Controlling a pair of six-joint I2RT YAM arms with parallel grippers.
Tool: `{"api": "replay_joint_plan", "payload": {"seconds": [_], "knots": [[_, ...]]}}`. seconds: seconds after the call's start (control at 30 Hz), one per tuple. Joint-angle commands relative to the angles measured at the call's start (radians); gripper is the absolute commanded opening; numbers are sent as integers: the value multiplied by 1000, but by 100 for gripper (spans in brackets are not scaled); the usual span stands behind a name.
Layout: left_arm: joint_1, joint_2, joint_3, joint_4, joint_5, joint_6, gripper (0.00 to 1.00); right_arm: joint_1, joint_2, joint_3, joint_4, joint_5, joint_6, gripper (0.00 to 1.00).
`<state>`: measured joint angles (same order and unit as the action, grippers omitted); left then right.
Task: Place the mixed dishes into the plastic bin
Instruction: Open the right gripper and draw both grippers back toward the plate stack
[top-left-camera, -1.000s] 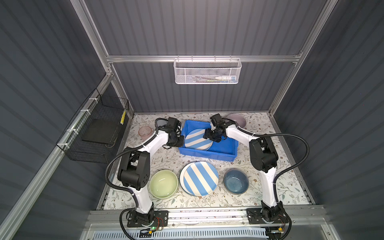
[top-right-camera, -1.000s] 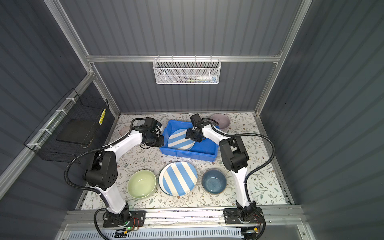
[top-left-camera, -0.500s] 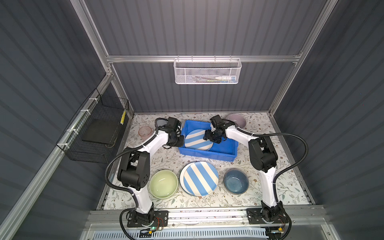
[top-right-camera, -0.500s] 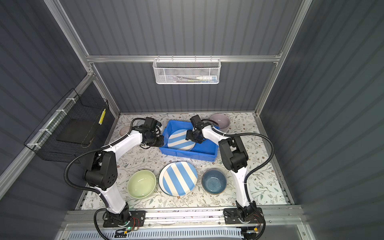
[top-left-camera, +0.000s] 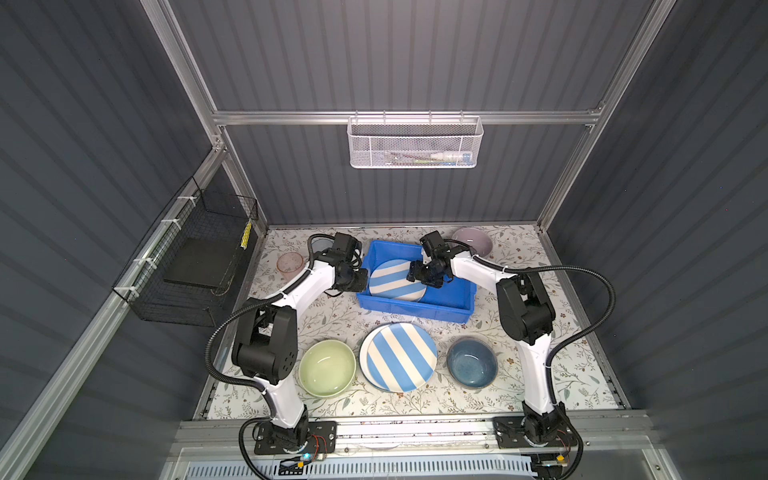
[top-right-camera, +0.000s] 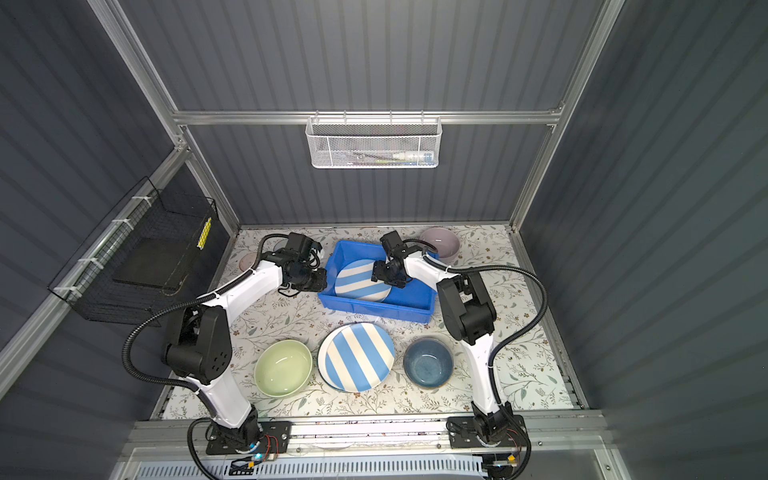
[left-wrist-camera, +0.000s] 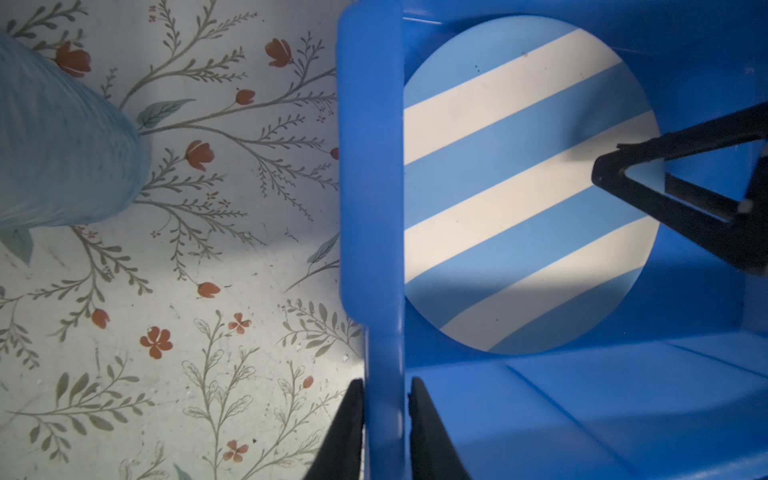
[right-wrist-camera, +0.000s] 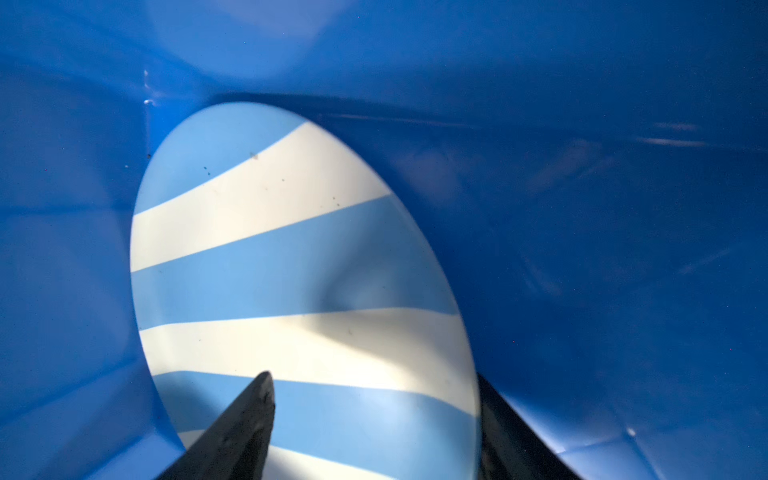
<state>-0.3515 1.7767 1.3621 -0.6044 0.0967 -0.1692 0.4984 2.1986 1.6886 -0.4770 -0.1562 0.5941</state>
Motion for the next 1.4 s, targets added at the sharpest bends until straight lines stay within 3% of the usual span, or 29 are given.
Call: {"api": "replay_joint_plan", "payload": {"seconds": [0.0,0.23,0.43,0.53,0.9,1.0,1.1,1.37], "knots": [[2,-43,-12,-12,-8,-12,23,5,9,-3,-38,42,-20,72],[2,-79,-20,-22,-17,-10,29,5,-13,-7,-54,50,-34,74],[2,-143,-36,-47,18,8,49,5,-94,-41,-57,45,-50,74],[2,-190,-54,-56,44,8,53,5,-164,-74,-65,53,-68,74],[0,-270,-125,-118,185,-4,54,9,-462,-269,-82,10,-84,75],[-6,-291,-142,-141,198,-20,54,43,-548,-332,-113,72,-92,75],[-34,-302,-156,-170,200,-21,53,100,-625,-403,-122,121,-90,75],[-149,-297,-214,-191,191,-60,47,190,-775,-582,-123,114,1,72]]}}
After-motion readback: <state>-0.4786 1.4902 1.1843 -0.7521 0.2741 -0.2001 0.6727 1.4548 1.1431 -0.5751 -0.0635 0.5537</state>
